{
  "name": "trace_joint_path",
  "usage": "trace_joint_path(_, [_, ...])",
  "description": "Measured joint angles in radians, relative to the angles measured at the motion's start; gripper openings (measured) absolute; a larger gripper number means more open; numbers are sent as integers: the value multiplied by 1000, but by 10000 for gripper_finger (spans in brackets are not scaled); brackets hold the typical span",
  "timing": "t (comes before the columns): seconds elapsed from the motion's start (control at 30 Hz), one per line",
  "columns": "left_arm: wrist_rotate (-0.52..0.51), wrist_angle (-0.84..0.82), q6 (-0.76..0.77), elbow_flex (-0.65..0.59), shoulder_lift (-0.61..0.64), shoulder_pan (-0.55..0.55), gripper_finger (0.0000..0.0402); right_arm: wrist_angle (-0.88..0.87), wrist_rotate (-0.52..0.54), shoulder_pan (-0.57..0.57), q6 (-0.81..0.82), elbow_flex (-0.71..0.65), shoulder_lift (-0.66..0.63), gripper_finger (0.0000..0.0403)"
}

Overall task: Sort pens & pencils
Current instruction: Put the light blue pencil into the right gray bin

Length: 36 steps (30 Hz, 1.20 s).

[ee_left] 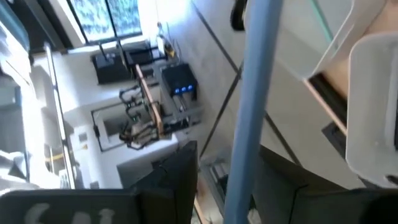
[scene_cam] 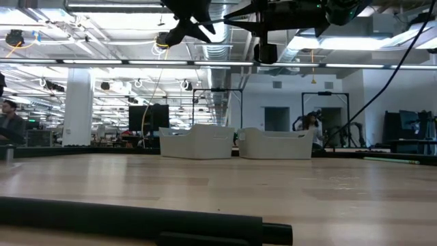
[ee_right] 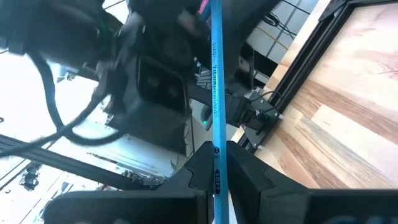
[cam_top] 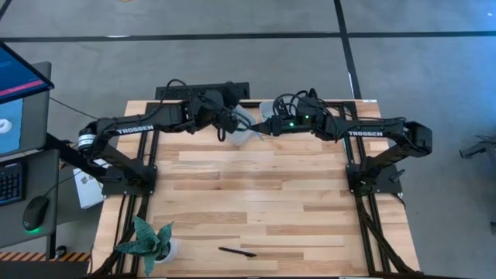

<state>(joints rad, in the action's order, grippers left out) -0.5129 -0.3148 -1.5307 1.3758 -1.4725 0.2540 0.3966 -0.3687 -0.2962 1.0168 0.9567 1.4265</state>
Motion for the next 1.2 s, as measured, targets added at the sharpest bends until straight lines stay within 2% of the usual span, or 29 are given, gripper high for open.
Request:
trace_joint_path(0.37, [17,-95,13,0,66,74,124,-19,3,0,-3,0,0,58])
trace_joint_path(0.67, [5,-134,182,0,182,154,124,-50,1,-25,-59,0,0,58])
trace_joint_path(0.9, [12,-174,432,0,251,211,124,-273,0,-126,-238,0,0,58])
trace_joint_path(1.2, [95,-270,549,1,242,216,124,-552,-18,-297,-479,0,0,58])
